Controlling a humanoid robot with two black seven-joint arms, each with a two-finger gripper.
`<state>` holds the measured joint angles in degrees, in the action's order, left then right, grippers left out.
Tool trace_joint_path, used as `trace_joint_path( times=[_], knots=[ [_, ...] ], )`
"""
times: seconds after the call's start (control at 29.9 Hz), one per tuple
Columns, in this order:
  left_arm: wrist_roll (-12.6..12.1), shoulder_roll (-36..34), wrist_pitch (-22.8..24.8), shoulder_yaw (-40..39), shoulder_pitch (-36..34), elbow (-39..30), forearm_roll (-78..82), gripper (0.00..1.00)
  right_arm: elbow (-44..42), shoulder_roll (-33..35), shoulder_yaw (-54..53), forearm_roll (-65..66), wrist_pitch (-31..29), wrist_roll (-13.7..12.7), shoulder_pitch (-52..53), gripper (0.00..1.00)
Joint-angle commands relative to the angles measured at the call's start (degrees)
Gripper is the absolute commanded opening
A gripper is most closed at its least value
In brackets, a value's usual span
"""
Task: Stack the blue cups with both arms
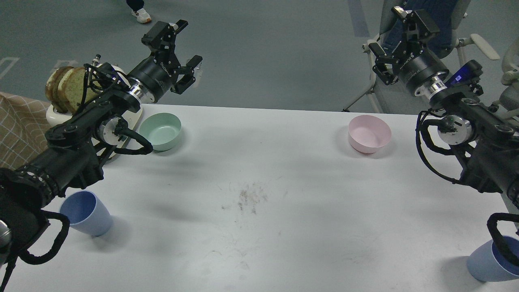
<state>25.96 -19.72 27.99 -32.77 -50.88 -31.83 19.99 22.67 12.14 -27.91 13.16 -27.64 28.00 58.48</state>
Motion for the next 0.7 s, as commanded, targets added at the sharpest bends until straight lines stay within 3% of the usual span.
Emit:
trace_joint_path(
  times=[0.0, 0.47, 0.67],
  knots=[
    [0.2, 0.0, 0.0, -0.4, 0.2, -0.1, 0.0, 0.98, -2.3, -3.0, -0.6, -0.1, -0.4, 0.0, -0.2, 0.97],
    [0.4, 0.1, 0.0, -4.9, 0.4, 1.4, -0.6, 0.98, -2.4, -3.8, -0.3, 0.2, -0.4, 0.0, 1.1, 1.0],
    [2.0, 0.4, 0.0, -5.4, 0.3, 0.8, -0.7, 0.98, -3.2, -4.9, -0.4, 0.1, -0.4, 0.0, 1.2, 1.0]
  ],
)
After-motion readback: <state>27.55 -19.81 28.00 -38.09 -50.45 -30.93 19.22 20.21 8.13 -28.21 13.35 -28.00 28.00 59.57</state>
